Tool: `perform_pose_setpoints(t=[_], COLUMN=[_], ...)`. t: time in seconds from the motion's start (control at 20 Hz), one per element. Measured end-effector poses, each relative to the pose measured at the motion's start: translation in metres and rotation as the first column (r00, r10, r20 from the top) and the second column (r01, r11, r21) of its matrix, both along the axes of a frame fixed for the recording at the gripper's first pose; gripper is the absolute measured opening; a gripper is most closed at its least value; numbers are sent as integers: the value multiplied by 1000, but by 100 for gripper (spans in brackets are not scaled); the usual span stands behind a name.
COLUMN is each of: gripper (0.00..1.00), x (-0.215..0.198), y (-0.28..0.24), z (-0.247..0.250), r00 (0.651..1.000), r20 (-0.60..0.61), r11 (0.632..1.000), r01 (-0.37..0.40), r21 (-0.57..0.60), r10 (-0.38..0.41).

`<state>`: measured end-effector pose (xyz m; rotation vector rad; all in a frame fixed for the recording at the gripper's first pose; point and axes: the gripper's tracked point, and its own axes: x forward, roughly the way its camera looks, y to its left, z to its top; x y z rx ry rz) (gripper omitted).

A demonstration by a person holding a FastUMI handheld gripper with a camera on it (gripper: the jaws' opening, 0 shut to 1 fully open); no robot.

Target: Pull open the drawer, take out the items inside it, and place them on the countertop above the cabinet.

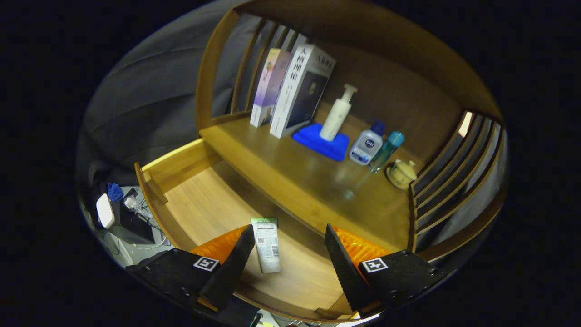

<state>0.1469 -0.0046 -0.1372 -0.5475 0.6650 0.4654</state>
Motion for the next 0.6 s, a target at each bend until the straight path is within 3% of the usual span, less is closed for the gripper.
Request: perform_pose_setpoints(t=[0.4,0.6], gripper=[98,98], x=[0,6], y=[-3,-6], z=[-62,-87], r00=[956,932], r20=[-265,-330], r11=[991,988], r01=[132,127], r21=[-6,-87], r10=[-128,-149])
